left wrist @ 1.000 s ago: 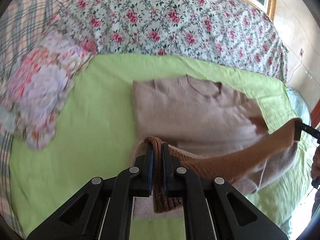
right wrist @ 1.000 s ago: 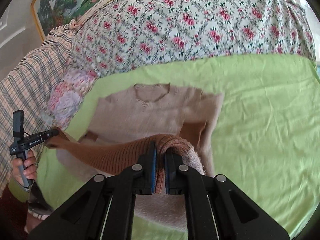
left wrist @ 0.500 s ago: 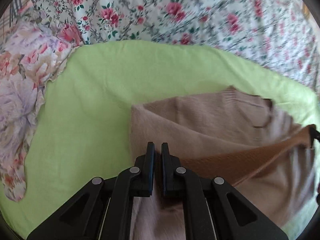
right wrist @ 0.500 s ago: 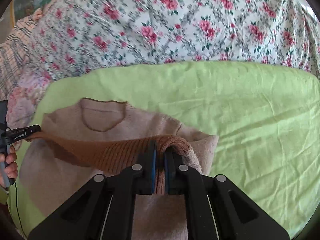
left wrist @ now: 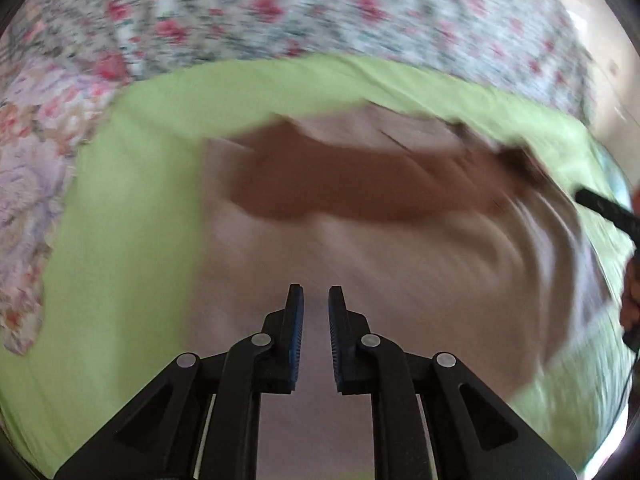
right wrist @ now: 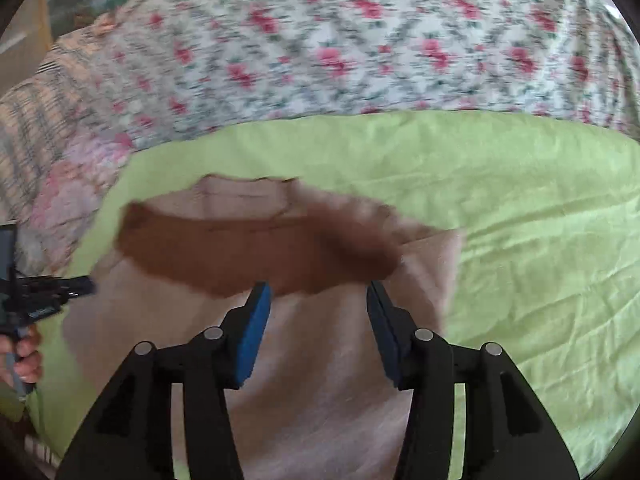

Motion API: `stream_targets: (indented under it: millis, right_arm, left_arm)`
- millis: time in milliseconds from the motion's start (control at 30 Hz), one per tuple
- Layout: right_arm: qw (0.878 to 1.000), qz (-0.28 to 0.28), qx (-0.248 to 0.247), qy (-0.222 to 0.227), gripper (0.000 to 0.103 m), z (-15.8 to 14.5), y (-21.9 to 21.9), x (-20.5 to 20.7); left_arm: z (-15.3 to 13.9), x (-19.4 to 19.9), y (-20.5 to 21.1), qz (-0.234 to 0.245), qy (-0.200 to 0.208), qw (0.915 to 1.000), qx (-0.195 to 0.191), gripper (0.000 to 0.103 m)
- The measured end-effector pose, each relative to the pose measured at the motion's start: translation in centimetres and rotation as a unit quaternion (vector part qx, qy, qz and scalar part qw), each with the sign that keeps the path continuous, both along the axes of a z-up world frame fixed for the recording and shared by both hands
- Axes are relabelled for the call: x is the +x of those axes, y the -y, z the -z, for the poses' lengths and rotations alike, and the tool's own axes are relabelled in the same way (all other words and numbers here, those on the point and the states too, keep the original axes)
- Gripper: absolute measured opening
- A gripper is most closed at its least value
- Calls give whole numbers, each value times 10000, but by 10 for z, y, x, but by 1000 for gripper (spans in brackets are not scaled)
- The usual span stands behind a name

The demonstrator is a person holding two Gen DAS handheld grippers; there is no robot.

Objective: Fold small clothes
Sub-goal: 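Lift the hem with both grippers and fold it toward the collar, then lay the hem near the collar and open both grippers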

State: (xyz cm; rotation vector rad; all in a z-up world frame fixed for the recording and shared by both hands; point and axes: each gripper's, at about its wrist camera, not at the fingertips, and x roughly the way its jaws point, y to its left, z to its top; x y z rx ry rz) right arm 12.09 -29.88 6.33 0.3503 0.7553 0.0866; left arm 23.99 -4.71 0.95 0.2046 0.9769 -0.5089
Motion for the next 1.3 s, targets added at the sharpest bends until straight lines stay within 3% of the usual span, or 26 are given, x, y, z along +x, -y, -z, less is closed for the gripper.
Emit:
stream_targets:
  millis: [133,200,300,400,467,500,633,867,1100,1300]
  right_arm:
    - [9911,-1162,544,-343,52,22,-39,13]
    - [9903,-1255,394,-455,52,30,-42,24]
    - [9947,-679,164,-756,50,48,-15,53]
    - [9956,239,-277,-858,44,62,27,76]
    - [9938,730,46,-836,19,68,55,79]
    - [9926,865,180,-830,15,68,62,79]
    - [9913,1127,80,-682,17,58,54,60]
    - [9943,825,310,-603,31,47,22,14]
    - [9974,383,269,-546,33,38,-32,-31]
    - [9970,163,240,-718,33,47,-63,-59]
  left_arm:
    - [21,-14,37,467,-231,9986,85,17]
    - [26,-6,48,480,-90,9985,237,17]
    - [23,28,47,345,-38,9994,87,16]
    - [20,70,35,-132,227,9993,277,16]
    - [26,99,21,-501,282,9975,420,23]
    - [27,108,14,-573,189,9978,269,21]
    - [25,118,-6,-903,114,9958,-134,15]
    - [17,55,-16,-989,122,9950,-80,15]
    - [9,-31,-54,-1316,-8,9909,-295,21]
    - [29,-86,-78,-1655,-268,9858,-25,21]
